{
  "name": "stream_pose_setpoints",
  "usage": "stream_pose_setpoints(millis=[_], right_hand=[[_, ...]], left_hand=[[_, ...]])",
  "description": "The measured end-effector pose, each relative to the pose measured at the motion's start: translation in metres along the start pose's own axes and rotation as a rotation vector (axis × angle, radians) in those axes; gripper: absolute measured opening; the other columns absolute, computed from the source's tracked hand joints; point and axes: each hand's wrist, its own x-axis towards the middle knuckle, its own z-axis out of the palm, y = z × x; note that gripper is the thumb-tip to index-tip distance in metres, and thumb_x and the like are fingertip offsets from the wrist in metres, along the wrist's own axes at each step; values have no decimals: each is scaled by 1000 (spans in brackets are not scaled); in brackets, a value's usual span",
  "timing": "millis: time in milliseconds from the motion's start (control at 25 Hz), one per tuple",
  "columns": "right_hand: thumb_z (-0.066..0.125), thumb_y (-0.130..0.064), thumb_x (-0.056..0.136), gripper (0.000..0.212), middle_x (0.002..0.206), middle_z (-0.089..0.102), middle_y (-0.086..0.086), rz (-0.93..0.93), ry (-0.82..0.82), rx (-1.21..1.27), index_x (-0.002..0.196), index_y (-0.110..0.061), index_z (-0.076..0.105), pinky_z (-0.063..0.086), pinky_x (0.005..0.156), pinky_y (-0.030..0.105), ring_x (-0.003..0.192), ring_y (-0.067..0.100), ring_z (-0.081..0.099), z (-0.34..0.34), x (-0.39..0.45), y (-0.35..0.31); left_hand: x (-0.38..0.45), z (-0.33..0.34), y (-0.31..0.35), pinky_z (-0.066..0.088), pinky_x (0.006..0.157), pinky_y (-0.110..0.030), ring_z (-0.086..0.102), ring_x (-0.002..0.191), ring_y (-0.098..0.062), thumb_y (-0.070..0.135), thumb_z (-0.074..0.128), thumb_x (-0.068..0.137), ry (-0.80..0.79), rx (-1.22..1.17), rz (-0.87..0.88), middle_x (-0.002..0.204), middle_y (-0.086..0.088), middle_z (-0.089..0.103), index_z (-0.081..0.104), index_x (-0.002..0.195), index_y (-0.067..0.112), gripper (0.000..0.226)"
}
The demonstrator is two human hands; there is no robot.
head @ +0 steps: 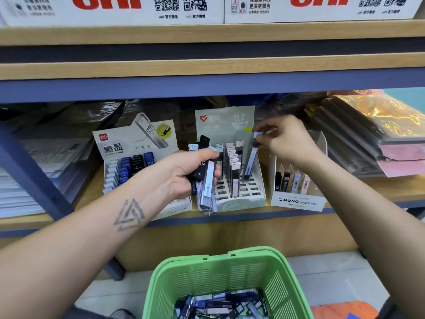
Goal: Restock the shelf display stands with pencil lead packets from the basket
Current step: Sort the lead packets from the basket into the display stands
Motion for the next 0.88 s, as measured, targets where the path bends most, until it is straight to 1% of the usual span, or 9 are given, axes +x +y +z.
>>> stream_pose_setpoints(millis=[120,320,440,520,640,720,760,840,880], right_hand=[[70,-12,92,19,96,68,-2,-80,27,-127,110,-14,75,44,78,22,89,15,64,5,0,2],[69,-8,92,20,106,72,3,-108,73,-136,111,-13,73,47,81,24,93,17,66,8,3,11],[71,-8,91,17,99,70,2,-100,63,-94,107,-13,72,49,80,25,92,17,66,7,5,11],[74,-11,90,14,94,70,0,-110,34,-52,104,-15,73,52,80,26,90,16,67,6,6,8],[76,-12,89,18,95,71,-2,-129,-23,-64,105,-18,73,53,82,27,91,13,67,5,5,3],[75,-10,88,19,92,70,-6,-122,-88,-117,104,-21,73,50,76,23,87,9,65,0,2,-4],[74,-8,88,18,88,69,-6,-111,-132,-132,99,-22,72,49,72,23,83,8,65,-3,1,-9],[73,-4,86,17,82,72,-1,-89,-234,-80,90,-20,73,54,70,27,77,15,68,-8,-1,-17],[73,-2,85,16,82,74,5,-77,-279,-1,89,-17,74,58,73,31,78,21,70,-8,-2,-22]], left_hand=[[0,9,6,54,49,-25,63,50,-15,15,69,92,6,19,20,67,-10,67,65,83,6,14],[3,16,14,53,47,-25,62,49,-16,14,69,91,-1,16,24,65,-10,66,66,86,6,11],[6,8,20,54,47,-24,63,47,-15,15,69,92,33,52,16,63,-8,67,65,88,5,11],[8,-1,23,54,46,-23,62,45,-13,16,68,93,58,66,5,61,-7,67,66,89,5,12],[7,-11,26,53,45,-22,61,43,-13,15,66,94,90,57,5,59,-7,65,66,84,5,15],[5,-15,27,53,45,-22,60,43,-13,14,66,94,100,55,8,59,-8,64,65,83,5,16],[4,-17,27,53,45,-22,60,43,-13,14,66,94,104,61,7,59,-8,65,65,82,5,16],[0,-21,26,53,46,-22,61,44,-13,15,67,94,107,69,2,59,-8,65,64,82,5,15],[-1,-24,25,53,45,-22,61,44,-13,14,67,94,113,71,3,59,-8,65,63,83,5,15]])
